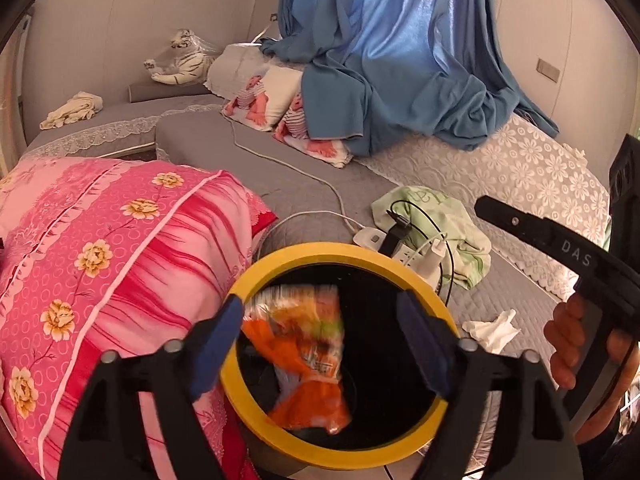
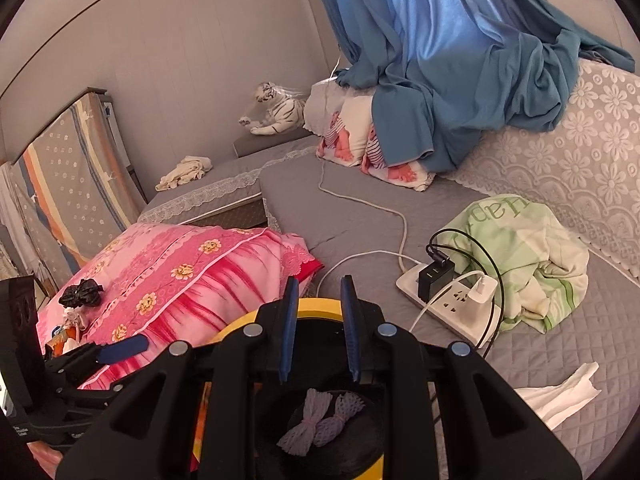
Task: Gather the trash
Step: 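Move both tools back over the trash pile on the bed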
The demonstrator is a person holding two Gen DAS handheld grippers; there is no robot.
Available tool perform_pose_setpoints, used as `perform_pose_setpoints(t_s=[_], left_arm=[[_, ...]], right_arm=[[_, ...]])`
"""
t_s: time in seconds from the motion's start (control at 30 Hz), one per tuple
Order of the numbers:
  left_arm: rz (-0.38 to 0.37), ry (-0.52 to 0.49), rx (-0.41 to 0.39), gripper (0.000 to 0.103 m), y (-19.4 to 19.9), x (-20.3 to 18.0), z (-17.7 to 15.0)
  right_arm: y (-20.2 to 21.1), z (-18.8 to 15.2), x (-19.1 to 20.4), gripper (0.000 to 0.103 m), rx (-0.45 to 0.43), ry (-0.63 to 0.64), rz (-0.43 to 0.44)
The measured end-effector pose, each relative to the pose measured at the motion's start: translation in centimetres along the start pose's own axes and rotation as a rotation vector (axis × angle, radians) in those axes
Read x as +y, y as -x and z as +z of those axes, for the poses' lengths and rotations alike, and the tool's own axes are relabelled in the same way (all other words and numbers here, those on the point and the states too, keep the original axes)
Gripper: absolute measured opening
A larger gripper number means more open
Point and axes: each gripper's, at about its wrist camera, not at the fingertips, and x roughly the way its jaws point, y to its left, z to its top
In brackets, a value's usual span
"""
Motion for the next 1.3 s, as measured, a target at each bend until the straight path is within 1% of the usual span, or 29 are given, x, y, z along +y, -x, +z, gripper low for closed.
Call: perform_pose_setpoints(t_s=[0.13, 0.17, 0.27, 0.33, 0.37, 0.47, 0.5, 0.53, 0.6, 0.67, 0.73, 0.8, 0.87, 0.93, 1.07, 1.17, 1.3], left_arm=[[0.023, 0.013, -0.023, 0.079, 1.3, 1.0, 0.2], [0.040, 0.020, -0.036, 0.082, 2.0, 1.6, 0.2], [0.075, 0.035, -0.062, 0.084, 4.0, 3.4, 0.2], [0.133, 0.044, -0.085, 0.090, 6.0, 5.3, 0.0], [0.163, 0.050, -0.096, 0.090, 7.1, 6.3, -0.2], [0.243, 0.083, -0.118, 0.091, 10.0, 9.3, -0.9], [0.281, 0.110, -0.129, 0.093, 11.6, 11.0, -1.4], [0.302, 0.124, -0.134, 0.094, 12.4, 11.9, -1.6], [0.364, 0.172, -0.146, 0.094, 14.9, 14.5, -2.4], [0.420, 0.204, -0.156, 0.094, 16.9, 16.4, -3.3], [0.481, 0.249, -0.166, 0.094, 19.2, 18.7, -4.6], [0.518, 0.287, -0.166, 0.094, 20.7, 20.3, -5.6], [0.553, 0.329, -0.166, 0.094, 22.2, 22.0, -6.9], [0.582, 0.355, -0.161, 0.094, 23.2, 23.2, -8.1], [0.604, 0.414, -0.140, 0.094, 24.0, 25.1, -10.3], [0.601, 0.448, -0.131, 0.094, 24.1, 26.1, -11.6], [0.589, 0.476, -0.122, 0.094, 23.7, 26.7, -12.7]], right_arm=[[0.1, 0.1, 0.3, 0.020, -0.008, 0.008, 0.016], [0.1, 0.1, 0.6, 0.020, -0.012, 0.013, 0.021], [0.3, 0.4, 1.9, 0.020, -0.026, 0.043, 0.051], [0.2, 0.6, 3.5, 0.020, -0.029, 0.073, 0.093], [0.2, 0.7, 4.2, 0.020, -0.027, 0.086, 0.110], [-0.3, 0.6, 7.8, 0.021, -0.018, 0.154, 0.196], [-0.5, 0.6, 8.8, 0.021, -0.014, 0.173, 0.218], [-0.7, 0.5, 10.1, 0.022, -0.009, 0.195, 0.245], [-1.1, 0.2, 12.8, 0.029, 0.008, 0.235, 0.311], [-1.7, -0.4, 15.8, 0.032, 0.033, 0.280, 0.381], [-2.2, -1.1, 18.4, 0.033, 0.049, 0.324, 0.426], [-2.7, -2.0, 21.0, 0.037, 0.076, 0.364, 0.480], [-3.3, -3.0, 23.0, 0.039, 0.107, 0.395, 0.518], [-4.0, -4.3, 25.5, 0.040, 0.153, 0.440, 0.558], [-4.7, -7.1, 29.2, 0.042, 0.217, 0.522, 0.611], [-4.8, -9.3, 31.3, 0.045, 0.259, 0.580, 0.646], [-5.2, -11.3, 33.4, 0.045, 0.304, 0.641, 0.672]])
